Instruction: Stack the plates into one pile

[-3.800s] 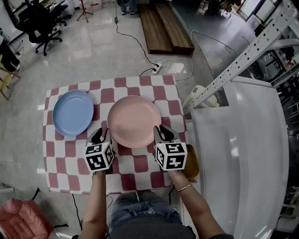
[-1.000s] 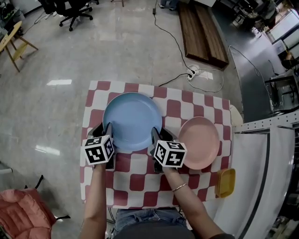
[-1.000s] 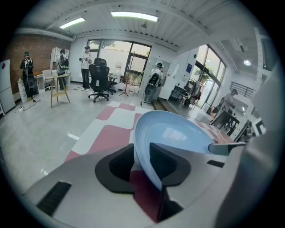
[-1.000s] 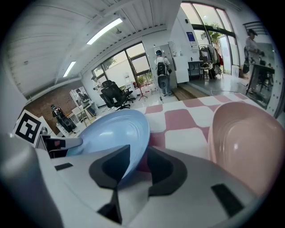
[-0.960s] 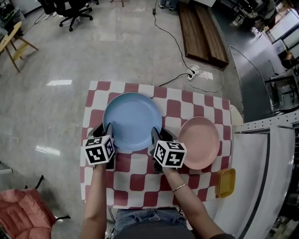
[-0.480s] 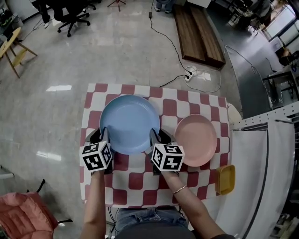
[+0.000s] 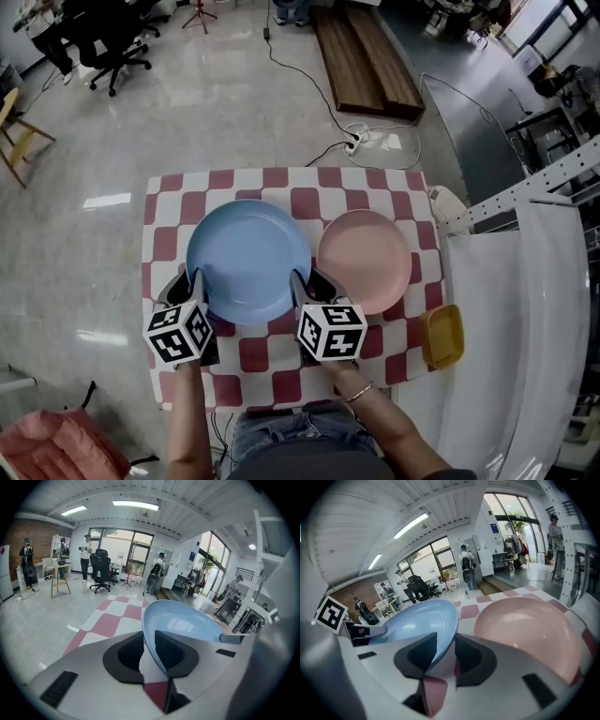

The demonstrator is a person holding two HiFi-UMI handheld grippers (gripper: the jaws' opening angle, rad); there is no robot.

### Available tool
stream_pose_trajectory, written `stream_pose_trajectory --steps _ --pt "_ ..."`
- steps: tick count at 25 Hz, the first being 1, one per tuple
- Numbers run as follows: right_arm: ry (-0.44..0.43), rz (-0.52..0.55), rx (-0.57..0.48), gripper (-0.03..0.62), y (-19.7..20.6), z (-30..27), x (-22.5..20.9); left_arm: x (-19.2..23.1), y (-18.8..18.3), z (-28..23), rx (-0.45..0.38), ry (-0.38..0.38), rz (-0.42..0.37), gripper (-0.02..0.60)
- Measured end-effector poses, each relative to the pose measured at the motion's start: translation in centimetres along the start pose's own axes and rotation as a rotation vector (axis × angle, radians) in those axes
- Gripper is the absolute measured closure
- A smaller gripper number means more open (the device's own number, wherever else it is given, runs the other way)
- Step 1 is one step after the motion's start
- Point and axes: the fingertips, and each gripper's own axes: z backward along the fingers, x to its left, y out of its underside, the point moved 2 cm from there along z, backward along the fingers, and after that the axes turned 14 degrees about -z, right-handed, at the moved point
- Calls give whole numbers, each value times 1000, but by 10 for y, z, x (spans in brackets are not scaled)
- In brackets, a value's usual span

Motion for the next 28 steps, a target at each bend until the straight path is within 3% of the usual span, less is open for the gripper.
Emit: stream_pose_trajectory --steps 13,20,28 --pt "144 -87 -114 477 -8 85 -89 -116 -7 -6 1 174 -103 495" --pt "225 -163 -171 477 -15 123 -149 -190 -13 -26 13 268 -195 492" --pt "298 -216 -205 477 -19 147 -196 -246 -17 -44 20 328 -218 491"
